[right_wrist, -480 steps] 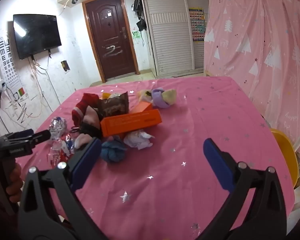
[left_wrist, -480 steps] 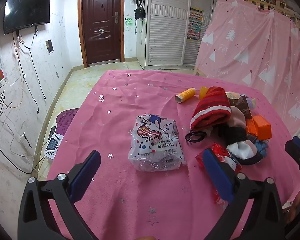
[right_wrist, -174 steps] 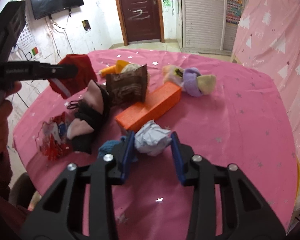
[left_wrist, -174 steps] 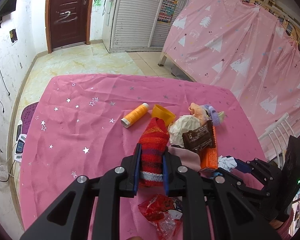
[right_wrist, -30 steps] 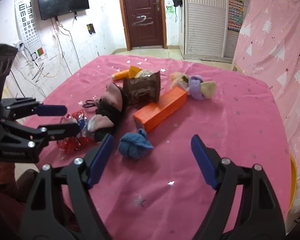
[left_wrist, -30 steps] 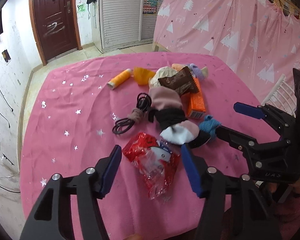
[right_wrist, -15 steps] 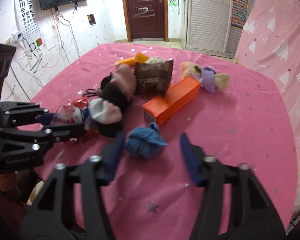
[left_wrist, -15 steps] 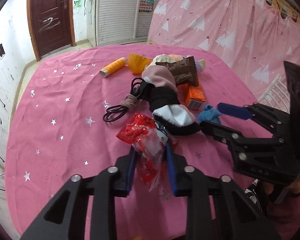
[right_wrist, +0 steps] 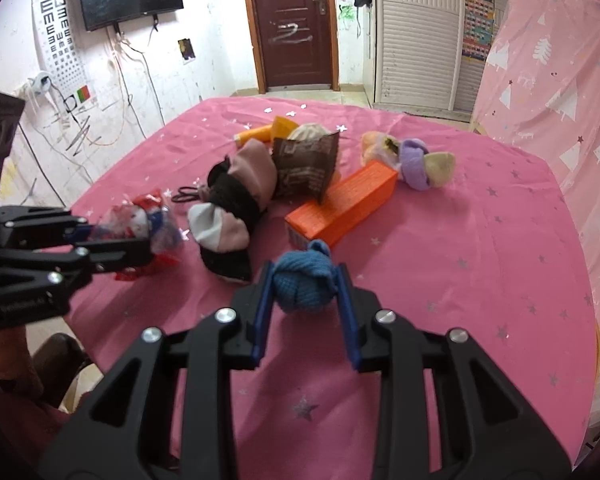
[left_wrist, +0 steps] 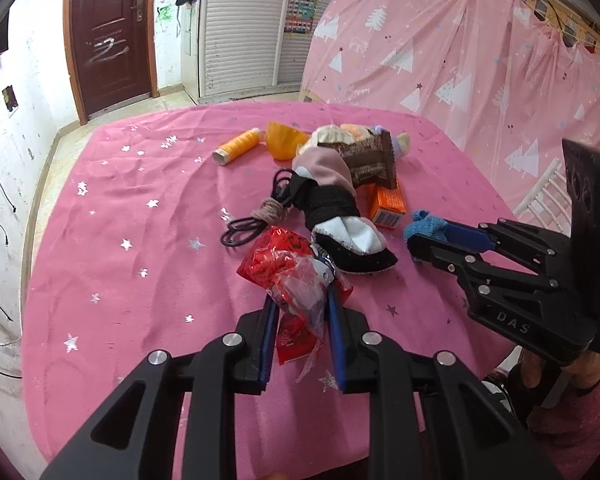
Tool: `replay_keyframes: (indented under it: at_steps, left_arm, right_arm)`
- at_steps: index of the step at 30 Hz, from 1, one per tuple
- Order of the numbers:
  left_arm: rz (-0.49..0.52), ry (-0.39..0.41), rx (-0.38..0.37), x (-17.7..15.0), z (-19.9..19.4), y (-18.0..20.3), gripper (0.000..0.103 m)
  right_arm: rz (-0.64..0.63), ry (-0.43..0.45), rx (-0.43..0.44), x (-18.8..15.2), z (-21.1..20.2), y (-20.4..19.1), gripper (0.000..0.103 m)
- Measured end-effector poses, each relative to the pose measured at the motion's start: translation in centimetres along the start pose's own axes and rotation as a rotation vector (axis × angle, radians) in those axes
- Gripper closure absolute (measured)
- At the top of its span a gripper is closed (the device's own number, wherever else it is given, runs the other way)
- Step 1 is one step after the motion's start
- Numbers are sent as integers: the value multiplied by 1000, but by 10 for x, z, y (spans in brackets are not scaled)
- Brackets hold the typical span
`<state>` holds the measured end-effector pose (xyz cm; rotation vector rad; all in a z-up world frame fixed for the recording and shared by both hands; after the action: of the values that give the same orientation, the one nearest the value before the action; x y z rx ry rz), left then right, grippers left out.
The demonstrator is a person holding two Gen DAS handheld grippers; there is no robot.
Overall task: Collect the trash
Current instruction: 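Grasp the blue yarn ball with the right gripper while the left gripper holds the wrapper, then carry the wrapper and yarn ball to the yellow bin and release both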
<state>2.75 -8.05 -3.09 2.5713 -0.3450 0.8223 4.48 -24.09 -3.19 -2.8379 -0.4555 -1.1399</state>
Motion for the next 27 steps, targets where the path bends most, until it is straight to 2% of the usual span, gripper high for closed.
replay_keyframes:
  at_steps: [13, 27]
  left_arm:
    - [57, 52, 23, 20, -22, 22, 86]
    - [206, 54, -35, 53, -5, 109, 86]
  right_arm:
    - [81, 50, -49, 2, -16, 44, 74]
    - [238, 113, -177, -14, -45, 145, 74]
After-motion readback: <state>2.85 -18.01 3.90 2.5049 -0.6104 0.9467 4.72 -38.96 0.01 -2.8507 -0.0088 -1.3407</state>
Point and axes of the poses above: each gripper's, at about its wrist camera, not at the fingertips, and z roughly the way its jaws point, y to its right, x to its top, the point moved 4 cm from there along z, roughly the way its jaws point, and after that the axes turned 12 degrees about -x, right-handed, at the moved point
